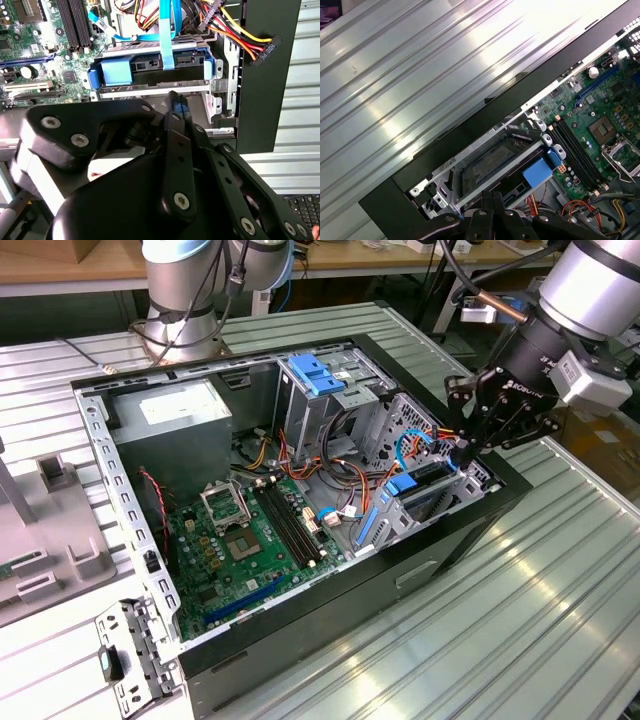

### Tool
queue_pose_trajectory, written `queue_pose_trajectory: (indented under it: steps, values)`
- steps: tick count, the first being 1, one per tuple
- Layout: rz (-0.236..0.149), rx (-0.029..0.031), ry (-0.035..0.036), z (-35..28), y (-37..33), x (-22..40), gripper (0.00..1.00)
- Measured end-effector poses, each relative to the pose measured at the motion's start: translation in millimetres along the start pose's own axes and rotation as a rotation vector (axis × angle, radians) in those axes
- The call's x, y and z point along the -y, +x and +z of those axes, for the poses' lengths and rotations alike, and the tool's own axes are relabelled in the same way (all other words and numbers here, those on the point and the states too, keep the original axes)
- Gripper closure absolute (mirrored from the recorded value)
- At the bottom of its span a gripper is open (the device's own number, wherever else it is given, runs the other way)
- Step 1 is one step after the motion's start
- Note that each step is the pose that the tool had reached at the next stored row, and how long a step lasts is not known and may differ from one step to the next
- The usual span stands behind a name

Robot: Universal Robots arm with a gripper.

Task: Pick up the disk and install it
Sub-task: 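Insert the first disk wire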

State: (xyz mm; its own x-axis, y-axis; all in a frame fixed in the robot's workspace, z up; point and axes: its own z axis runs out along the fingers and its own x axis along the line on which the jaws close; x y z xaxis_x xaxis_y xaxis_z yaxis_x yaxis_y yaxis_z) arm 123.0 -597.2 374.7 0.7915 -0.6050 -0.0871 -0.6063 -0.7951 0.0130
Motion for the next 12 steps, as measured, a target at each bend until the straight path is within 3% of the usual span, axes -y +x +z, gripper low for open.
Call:
queue_pose_trajectory:
  steps: [5, 12]
  values:
    - [0.000, 0.0000, -0.0001, 0.0, 0.0, 0.0, 0.58]
    - [0.000, -0.0001, -0.0001, -0.5, 6.1, 4.7, 0.58]
